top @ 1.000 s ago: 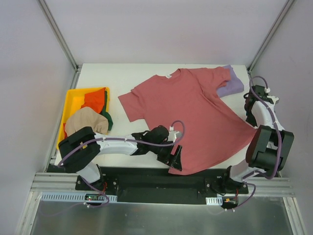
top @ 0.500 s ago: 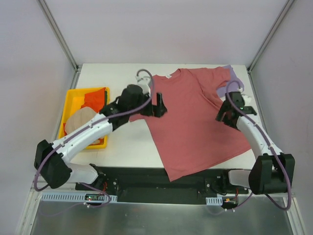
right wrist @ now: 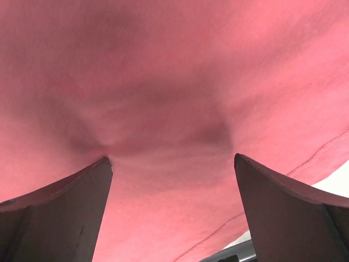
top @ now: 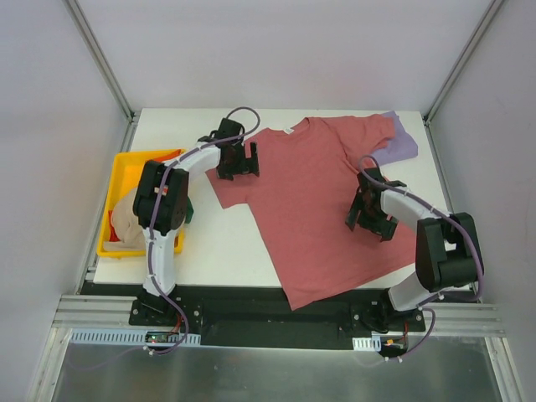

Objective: Fold and stack the t-shirts
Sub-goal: Flatten out the tshirt

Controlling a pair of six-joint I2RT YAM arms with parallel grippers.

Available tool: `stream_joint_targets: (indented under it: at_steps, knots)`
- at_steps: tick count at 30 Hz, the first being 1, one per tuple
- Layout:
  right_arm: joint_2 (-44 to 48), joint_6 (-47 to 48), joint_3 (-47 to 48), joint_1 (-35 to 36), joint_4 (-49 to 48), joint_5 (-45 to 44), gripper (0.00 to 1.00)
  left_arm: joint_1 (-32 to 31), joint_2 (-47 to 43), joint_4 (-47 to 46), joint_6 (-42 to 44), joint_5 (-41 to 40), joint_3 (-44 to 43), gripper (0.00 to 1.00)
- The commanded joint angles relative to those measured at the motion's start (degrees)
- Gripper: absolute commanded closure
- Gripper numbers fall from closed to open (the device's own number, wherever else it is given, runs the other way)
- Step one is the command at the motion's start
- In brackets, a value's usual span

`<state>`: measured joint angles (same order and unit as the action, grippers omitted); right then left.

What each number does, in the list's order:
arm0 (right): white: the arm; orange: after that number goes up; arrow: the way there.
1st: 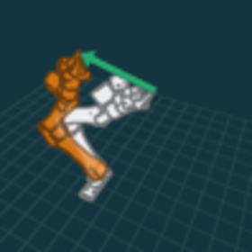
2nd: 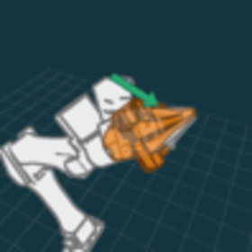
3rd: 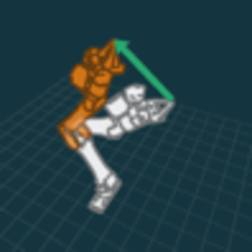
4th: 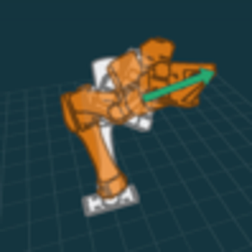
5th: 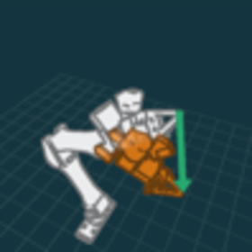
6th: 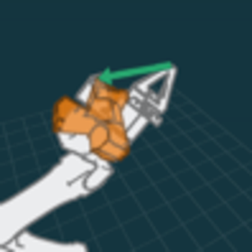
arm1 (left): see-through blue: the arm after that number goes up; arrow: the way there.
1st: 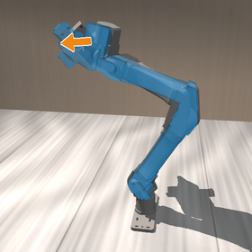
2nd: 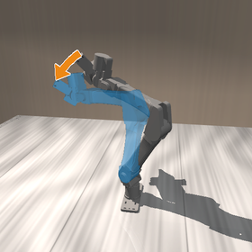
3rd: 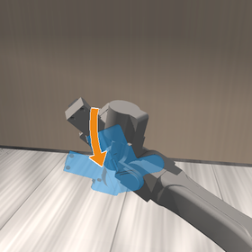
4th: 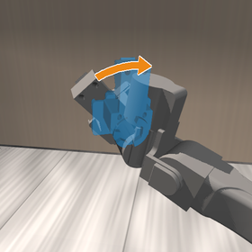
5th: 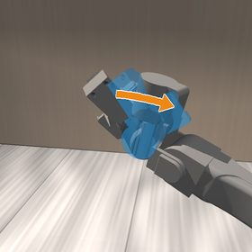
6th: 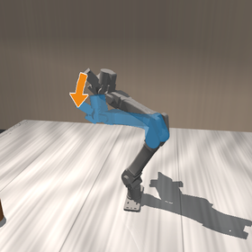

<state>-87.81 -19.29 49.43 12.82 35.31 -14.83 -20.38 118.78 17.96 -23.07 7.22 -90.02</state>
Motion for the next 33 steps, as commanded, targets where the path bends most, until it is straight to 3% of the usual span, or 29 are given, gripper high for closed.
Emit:
stream_joint_targets:
  at_steps: [1,5,10,13,17,21,26,29,33]
  knots:
    - [-4.90,0.91,4.09,-3.58,0.90,-2.13,0.04,-0.71,1.18,6.29,0.66,1.74,-2.53,0.01]
    - [-8.86,5.57,7.25,-7.97,1.25,0.15,0.04,-0.80,0.84,7.71,-1.27,4.98,2.72,0.01]
    - [-14.57,9.35,15.07,-15.09,1.52,3.92,0.04,-3.25,-7.92,7.45,-6.71,12.81,19.49,0.01]
    - [-18.79,11.81,21.83,-17.12,3.27,3.32,0.04,-11.31,-14.87,6.05,-10.41,11.41,29.87,0.01]
    - [-25.90,16.12,32.99,-17.83,6.51,5.07,0.04,-27.22,-20.15,3.32,-11.12,19.91,34.82,0.01]
    - [-24.44,18.49,35.04,-14.94,7.14,3.85,0.03,-34.45,-29.02,2.79,-8.06,21.95,34.74,0.01]
    - [-15.48,16.48,28.11,-12.91,7.23,1.56,0.04,-33.76,-40.19,5.42,-1.29,18.01,30.18,0.01]
    - [-9.42,14.72,23.45,-12.99,7.23,-1.51,0.04,-32.18,-39.16,6.04,2.06,10.46,23.95,0.01]
    - [-4.22,14.80,20.62,-15.71,6.70,-1.43,0.04,-26.66,-28.90,8.84,4.78,2.28,11.56,0.01]
